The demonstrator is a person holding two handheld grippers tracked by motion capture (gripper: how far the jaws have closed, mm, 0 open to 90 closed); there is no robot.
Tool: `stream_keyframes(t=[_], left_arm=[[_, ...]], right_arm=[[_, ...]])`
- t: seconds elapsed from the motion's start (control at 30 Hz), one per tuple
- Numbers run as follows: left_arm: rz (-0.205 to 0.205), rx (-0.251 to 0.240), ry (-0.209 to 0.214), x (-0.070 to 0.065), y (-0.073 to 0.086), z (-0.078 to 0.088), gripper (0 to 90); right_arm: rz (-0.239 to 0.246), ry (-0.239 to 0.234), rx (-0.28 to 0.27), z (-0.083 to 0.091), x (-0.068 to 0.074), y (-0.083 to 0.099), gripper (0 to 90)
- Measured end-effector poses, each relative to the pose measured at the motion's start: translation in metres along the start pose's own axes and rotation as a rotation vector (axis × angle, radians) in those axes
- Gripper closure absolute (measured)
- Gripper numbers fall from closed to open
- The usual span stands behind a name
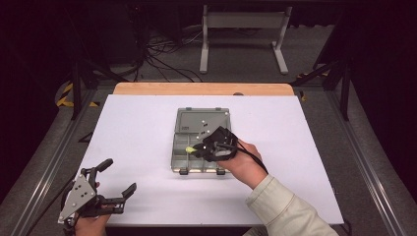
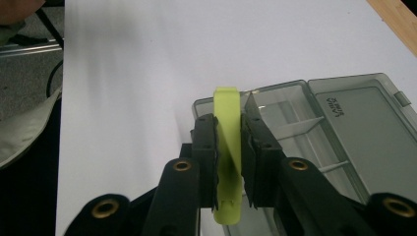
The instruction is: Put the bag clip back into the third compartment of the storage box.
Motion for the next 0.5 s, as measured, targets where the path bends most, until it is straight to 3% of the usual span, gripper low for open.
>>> stream_keyframes(t=[0.5], left_arm=[[0.000,0.000,0.000,0.000,0.000,0.000,2.4]], right_arm=[[-0.096,0.073,-0.021,-0.005,-0.041,0.004,77.8]])
Point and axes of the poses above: each handheld gripper's, and its own axes: z roughly backward along the jaws, y roughly out of its underside, x roughly to its left, the point moved 1 cm from there along -z, roughly forward along the jaws, and after that the axes turned 7 degrees about -x, right-handed, at the moved point
